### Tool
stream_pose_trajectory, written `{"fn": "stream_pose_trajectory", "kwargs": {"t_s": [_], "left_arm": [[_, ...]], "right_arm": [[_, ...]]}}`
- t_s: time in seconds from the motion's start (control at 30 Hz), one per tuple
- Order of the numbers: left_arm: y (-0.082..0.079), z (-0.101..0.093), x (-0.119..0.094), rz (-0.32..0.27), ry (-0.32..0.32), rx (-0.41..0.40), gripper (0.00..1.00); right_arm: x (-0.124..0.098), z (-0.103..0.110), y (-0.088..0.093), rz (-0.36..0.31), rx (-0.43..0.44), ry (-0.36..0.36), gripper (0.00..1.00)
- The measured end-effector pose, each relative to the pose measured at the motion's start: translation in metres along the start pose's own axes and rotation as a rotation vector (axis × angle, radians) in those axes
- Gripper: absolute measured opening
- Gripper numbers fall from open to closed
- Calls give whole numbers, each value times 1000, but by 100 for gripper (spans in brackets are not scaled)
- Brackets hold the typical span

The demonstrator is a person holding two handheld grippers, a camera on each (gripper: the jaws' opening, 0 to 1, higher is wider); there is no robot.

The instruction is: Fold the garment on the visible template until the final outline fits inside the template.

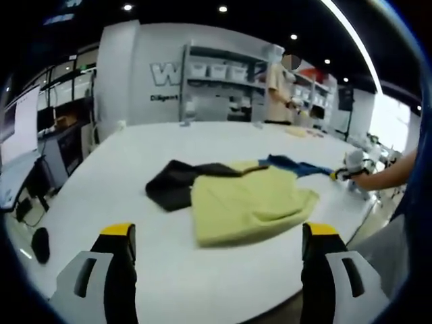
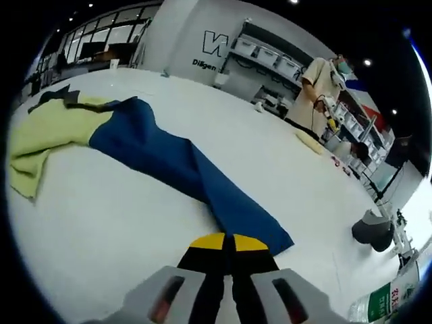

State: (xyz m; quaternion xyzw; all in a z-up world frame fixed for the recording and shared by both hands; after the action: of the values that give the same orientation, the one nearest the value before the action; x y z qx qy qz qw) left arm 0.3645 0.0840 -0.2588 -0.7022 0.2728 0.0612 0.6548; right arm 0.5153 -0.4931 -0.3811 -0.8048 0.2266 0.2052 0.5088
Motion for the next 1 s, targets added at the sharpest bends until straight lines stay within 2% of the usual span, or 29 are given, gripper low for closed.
{"fn": "stream_pose_trajectory", "kwargs": {"t_s": [0.03, 0.07, 0.17, 0.3, 0.37, 0.43, 0.53, 0.67, 0.87, 0.93, 1.0], "left_arm": [[0, 0, 0, 0, -1, -1, 97], [-1, -1, 0, 1, -2, 0, 97], [0, -1, 1, 4, -3, 1, 97], [-2, -3, 2, 3, -4, 0, 97], [-1, 0, 3, 4, -5, -1, 97], [0, 1, 2, 6, -9, 0, 97], [-1, 2, 1, 11, -18, 0, 97], [0, 4, 0, 18, -35, -3, 97], [2, 5, 0, 23, -52, -14, 96], [3, 5, 1, 27, -53, -15, 96], [5, 3, 3, 34, -49, -11, 96]], "right_arm": [[0, -2, -3, -13, 14, 3, 0], [-2, -7, -9, -40, 66, 15, 0], [-6, -26, -25, -91, 110, 52, 0], [-5, -56, -43, -142, 244, 108, 0], [-1, -74, -49, -158, 357, 145, 0], [4, -85, -55, -175, 426, 173, 0], [19, -98, -52, -163, 534, 194, 0], [39, -107, -48, -144, 543, 203, 0], [48, -103, -44, -100, 533, 193, 0], [52, -104, -41, -94, 526, 199, 3], [49, -114, -29, -56, 503, 231, 8]]}}
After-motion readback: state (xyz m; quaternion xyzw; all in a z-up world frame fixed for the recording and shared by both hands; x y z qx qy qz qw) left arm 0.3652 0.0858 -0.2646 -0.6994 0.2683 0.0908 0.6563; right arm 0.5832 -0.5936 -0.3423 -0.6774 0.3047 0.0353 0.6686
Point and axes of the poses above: the point that each gripper's makers call its tool centre point, and the gripper's own axes: x roughly forward along the fingers, z roughly to its left, y roughly out of its underside, the point moved 1 cm from there along -x, roughly backward along the fingers, and after that the axes turned 3 degrees about -x, right-handed, at the moved point
